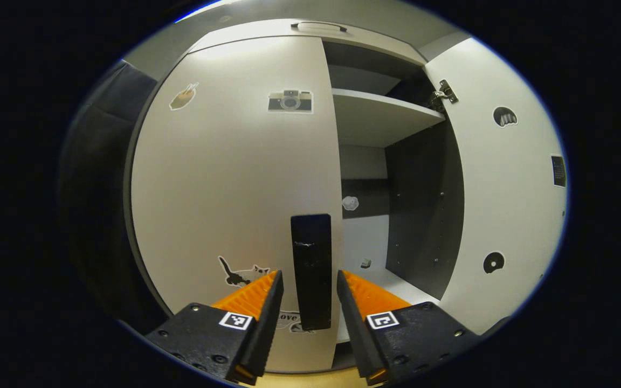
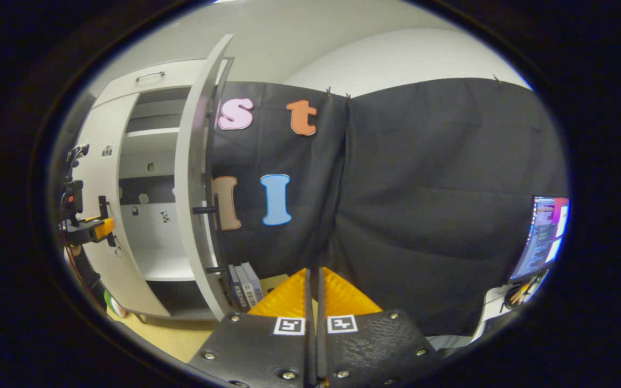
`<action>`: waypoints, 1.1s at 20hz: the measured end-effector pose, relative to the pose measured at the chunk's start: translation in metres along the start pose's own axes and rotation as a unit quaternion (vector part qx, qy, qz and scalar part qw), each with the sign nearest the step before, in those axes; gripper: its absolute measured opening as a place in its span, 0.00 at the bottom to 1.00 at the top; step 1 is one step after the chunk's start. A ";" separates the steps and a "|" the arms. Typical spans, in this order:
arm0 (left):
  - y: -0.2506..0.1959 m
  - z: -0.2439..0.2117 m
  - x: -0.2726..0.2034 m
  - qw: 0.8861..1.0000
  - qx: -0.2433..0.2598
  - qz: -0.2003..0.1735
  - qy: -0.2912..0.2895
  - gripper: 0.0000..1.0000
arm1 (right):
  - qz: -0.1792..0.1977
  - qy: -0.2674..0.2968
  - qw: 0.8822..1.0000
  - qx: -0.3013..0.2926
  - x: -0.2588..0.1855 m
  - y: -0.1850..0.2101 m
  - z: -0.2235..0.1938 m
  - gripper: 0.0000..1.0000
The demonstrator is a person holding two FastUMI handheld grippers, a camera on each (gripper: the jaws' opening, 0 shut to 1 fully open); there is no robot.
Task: Open the right door of the double-door shoe cabinet with the right hand, and open the left door with the left hand.
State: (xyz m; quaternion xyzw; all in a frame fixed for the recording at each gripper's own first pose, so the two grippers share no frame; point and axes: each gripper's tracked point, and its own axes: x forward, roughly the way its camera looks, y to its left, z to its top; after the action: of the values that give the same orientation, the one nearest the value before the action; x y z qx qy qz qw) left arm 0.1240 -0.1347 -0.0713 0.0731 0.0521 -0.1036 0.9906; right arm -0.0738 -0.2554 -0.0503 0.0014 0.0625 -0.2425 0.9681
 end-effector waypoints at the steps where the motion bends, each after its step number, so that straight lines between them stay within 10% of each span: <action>1: 0.001 -0.003 0.002 1.000 -0.002 0.001 0.005 0.57 | -0.001 0.003 1.000 0.001 0.002 0.000 -0.001 0.01; 4: -0.003 -0.007 0.007 1.000 -0.008 -0.005 0.007 0.37 | 0.005 0.005 1.000 0.000 0.007 0.007 -0.001 0.01; 22: 0.001 -0.007 -0.050 0.998 -0.035 -0.056 0.017 0.22 | 0.085 0.014 0.996 0.004 0.009 0.076 -0.001 0.01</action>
State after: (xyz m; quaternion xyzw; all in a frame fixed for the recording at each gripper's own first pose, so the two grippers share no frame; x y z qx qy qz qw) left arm 0.0747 -0.1226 -0.0720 0.0366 0.0767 -0.1557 0.9841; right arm -0.0306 -0.1927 -0.0548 0.0139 0.0750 -0.1597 0.9842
